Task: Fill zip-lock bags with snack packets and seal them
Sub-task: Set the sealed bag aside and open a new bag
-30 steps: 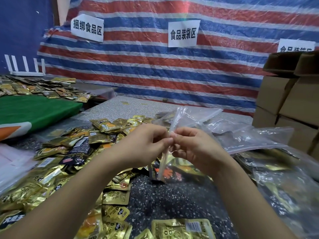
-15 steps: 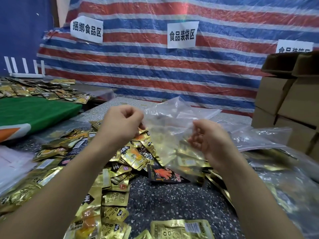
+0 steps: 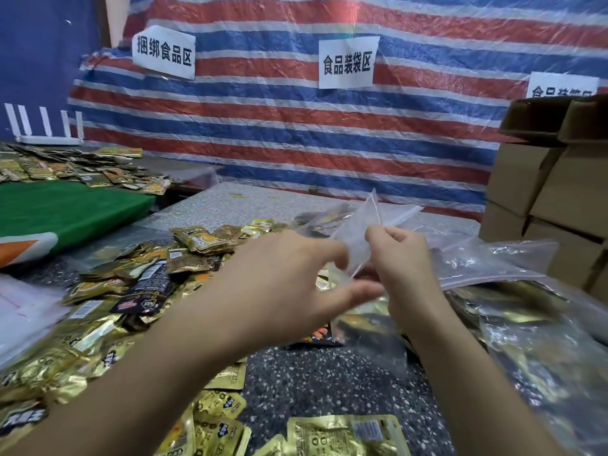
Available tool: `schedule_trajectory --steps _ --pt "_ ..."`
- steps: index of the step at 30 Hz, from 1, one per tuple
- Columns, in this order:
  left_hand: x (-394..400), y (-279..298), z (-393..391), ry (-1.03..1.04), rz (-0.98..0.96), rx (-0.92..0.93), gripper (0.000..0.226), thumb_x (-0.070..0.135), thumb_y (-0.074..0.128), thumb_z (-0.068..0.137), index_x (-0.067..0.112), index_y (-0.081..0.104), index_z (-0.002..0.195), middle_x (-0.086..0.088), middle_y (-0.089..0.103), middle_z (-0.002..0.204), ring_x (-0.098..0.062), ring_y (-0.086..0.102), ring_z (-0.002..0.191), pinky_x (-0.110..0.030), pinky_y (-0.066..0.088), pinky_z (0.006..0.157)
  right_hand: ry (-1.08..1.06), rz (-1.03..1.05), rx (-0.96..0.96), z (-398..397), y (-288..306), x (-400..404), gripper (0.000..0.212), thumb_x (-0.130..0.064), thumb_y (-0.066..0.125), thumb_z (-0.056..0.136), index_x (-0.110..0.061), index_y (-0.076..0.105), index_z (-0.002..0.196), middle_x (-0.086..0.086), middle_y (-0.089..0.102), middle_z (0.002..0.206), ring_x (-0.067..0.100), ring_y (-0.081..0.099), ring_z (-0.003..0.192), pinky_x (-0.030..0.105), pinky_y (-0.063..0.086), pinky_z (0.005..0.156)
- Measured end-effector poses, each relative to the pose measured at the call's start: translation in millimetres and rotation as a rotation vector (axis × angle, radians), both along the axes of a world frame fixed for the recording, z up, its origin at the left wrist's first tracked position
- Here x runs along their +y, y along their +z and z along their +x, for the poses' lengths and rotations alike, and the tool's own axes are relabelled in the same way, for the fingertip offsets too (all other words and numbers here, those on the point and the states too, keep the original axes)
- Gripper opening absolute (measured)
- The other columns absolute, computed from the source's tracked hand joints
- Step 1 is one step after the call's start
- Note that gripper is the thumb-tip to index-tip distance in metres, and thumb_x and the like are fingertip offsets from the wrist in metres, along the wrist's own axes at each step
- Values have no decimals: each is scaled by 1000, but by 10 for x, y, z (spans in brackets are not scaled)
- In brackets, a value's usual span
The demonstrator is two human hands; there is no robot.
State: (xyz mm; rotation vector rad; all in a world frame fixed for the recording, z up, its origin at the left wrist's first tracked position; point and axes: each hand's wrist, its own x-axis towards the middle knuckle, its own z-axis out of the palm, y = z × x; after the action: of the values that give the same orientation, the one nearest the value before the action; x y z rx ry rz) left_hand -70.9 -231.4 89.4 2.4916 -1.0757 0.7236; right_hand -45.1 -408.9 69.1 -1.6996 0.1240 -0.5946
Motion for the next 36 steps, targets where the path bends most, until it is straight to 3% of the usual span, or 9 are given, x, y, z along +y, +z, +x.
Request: schedule_trajectory --steps 6,9,12,15,19,23,28,32,36 --pt "-55 -133 90 31 72 1 23 45 47 98 25 54 88 9 54 68 -11 50 65 -31 43 62 26 107 47 -5 8 32 26 -10 48 90 -13 48 65 10 50 50 24 63 44 32 53 49" --pt "55 -84 230 59 5 63 31 43 43 99 23 53 78 10 54 69 -7 50 64 -30 46 61 42 190 69 -3 34 -2 30 -22 47 98 -13 46 70 -2 42 44 24 66 47 26 50 43" --pt "207 -5 354 0 -233 132 40 51 40 96 25 51 67 8 55 62 -8 48 53 -32 45 54 99 257 32 -17 48 -106 58 -52 36 101 -15 49 58 -1 45 43 23 65 48 27 50 48" --pt "323 13 480 -36 -515 56 59 53 36 96 11 45 56 1 43 48 -8 36 42 -32 33 46 29 251 31 16 29 -217 53 -45 37 98 -16 49 56 0 47 42 19 60 45 33 50 60" --pt "386 23 542 -24 -733 4 67 44 40 103 2 35 51 -3 32 44 -11 27 38 -30 21 42 37 -1 238 98 -44 -238 31 -13 42 89 -9 51 60 9 57 44 17 54 38 28 45 52" --pt "437 39 588 -41 -873 60 69 44 41 104 -3 31 54 -7 32 47 -21 26 40 -30 20 44 196 -487 405 53 -149 -236 37 -15 43 87 -11 60 55 7 65 53 15 61 47 25 46 48" --pt "480 43 615 -25 -879 62 68 43 40 104 2 32 51 -6 32 46 -22 26 39 -29 19 44 254 -1032 556 53 -267 -133 29 -21 45 93 -15 67 74 -1 71 74 15 66 69 30 51 56" --pt "497 47 612 4 -841 23 67 45 41 103 8 31 47 -6 28 43 -16 23 36 -26 16 42 193 -1088 474 147 -412 -69 21 -17 49 96 -26 68 97 -5 65 94 11 60 76 25 46 57" --pt "536 57 621 -33 -864 66 70 49 40 99 2 24 51 -6 28 44 -22 22 38 -28 17 43 166 -1095 402 334 -506 -54 14 -15 54 95 -26 63 93 -2 62 99 21 59 93 28 45 69"
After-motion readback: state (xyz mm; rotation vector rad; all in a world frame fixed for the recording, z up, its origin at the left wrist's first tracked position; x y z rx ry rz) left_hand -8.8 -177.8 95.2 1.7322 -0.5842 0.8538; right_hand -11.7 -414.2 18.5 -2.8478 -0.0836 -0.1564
